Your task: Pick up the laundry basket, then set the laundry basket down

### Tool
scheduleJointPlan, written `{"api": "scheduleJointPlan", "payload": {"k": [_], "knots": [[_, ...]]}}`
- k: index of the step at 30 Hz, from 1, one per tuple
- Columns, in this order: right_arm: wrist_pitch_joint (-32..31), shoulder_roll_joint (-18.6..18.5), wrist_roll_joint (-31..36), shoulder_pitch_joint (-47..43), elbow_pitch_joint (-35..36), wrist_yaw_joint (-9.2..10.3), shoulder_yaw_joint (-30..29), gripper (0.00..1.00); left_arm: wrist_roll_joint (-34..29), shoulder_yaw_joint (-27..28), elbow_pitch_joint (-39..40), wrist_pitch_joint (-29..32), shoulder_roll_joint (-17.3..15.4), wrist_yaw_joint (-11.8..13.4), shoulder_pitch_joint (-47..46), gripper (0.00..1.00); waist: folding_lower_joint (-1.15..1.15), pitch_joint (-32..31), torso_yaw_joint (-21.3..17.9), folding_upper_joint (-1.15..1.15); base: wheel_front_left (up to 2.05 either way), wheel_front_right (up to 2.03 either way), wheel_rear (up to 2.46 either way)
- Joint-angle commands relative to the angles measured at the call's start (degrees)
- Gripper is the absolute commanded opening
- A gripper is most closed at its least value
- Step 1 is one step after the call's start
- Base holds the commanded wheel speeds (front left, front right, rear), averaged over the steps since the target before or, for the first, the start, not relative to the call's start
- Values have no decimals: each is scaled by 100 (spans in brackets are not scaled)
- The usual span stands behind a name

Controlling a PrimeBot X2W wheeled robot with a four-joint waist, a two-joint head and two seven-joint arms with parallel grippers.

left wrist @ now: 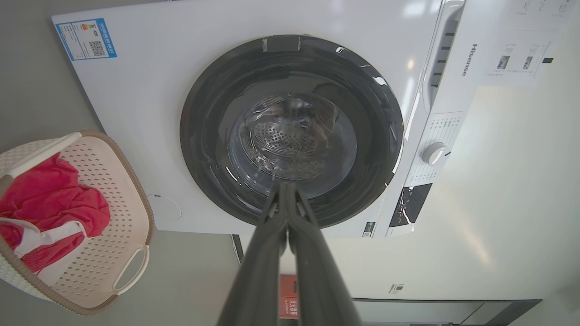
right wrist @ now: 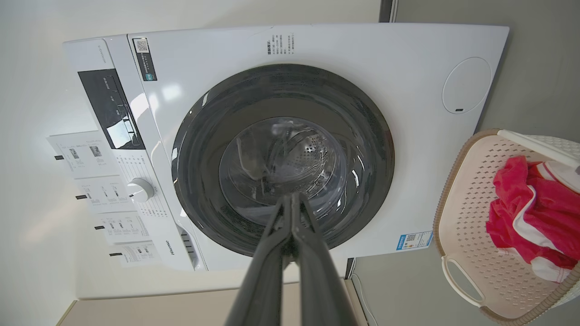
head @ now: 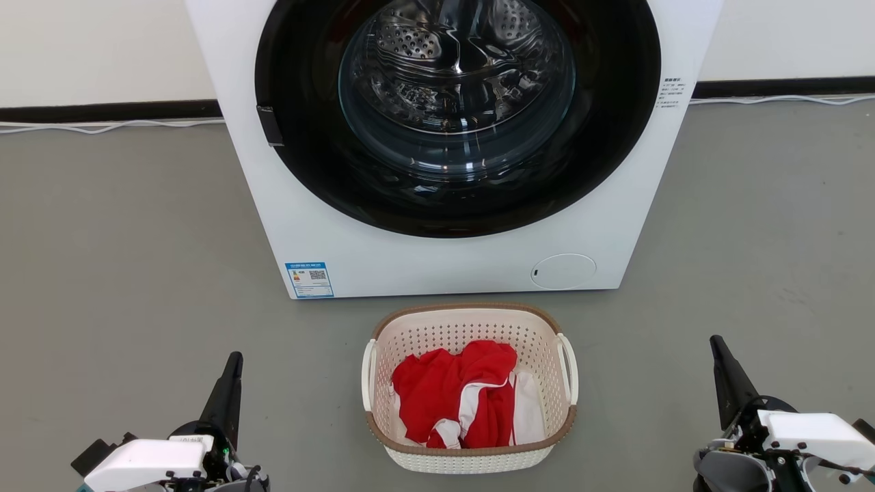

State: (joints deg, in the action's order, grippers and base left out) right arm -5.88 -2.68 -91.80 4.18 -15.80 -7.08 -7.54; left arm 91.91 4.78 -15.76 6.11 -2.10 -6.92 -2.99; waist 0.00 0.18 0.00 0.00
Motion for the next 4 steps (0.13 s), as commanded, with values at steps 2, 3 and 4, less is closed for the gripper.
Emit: {"api": "scheduleJointPlan", "payload": {"k": [2, 3, 4], "knots": [[-60, -20, -37, 200, 178, -41, 102, 0, 26, 174, 171, 38, -77, -57, -321, 0, 0, 0, 0, 0, 0, 0, 0], [-60, -20, -37, 200, 178, -41, 102, 0, 26, 174, 171, 37, -77, -57, -321, 0, 0, 0, 0, 0, 0, 0, 0], [-60, -20, -37, 200, 178, -41, 102, 0, 26, 174, 171, 37, -77, -57, -321, 0, 0, 0, 0, 0, 0, 0, 0]]}}
